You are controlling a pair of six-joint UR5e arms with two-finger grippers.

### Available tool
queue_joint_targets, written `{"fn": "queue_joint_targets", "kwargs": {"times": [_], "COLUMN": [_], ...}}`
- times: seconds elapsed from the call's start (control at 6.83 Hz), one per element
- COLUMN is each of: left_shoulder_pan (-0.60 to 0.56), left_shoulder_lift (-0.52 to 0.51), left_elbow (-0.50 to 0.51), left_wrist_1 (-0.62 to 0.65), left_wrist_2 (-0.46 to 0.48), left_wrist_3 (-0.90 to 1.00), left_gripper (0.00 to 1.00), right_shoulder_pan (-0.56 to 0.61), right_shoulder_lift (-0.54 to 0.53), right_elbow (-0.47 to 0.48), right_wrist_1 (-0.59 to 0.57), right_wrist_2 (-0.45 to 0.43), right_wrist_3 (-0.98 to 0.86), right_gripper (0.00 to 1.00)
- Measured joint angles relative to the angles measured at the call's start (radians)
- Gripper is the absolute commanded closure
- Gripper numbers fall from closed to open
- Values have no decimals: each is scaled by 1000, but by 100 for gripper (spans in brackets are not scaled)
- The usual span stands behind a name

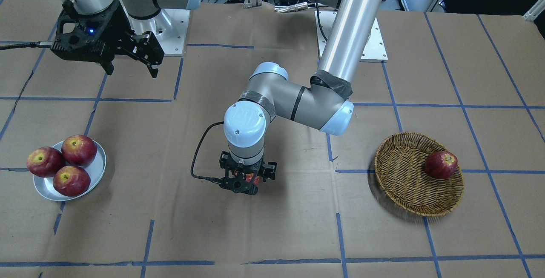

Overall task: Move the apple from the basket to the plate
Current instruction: 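Lower the apple onto the table and open the left gripper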

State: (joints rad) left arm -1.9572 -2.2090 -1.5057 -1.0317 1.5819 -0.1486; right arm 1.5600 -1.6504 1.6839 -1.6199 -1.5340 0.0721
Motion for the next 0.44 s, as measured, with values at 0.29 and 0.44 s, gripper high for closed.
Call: {"fn": "queue_joint_targets", "kwargs": {"times": [0.29, 0.44], "left_shoulder_pan": [5, 20], "left_shoulder_lift": [50, 111], "left_elbow": [14, 35], "left_wrist_1": [-42, -121], "left_wrist_2": [4, 4], "left_wrist_3": [1, 4], "left_gripper": [1, 1], "right_shoulder_pan": [0, -2], "right_shoulder_lift": [0, 0], "right_elbow": [0, -1], "right_wrist_1": [-1, -2], "right_wrist_2": [0, 0], "right_wrist_3": [1, 2], "right_gripper": [0, 0]}}
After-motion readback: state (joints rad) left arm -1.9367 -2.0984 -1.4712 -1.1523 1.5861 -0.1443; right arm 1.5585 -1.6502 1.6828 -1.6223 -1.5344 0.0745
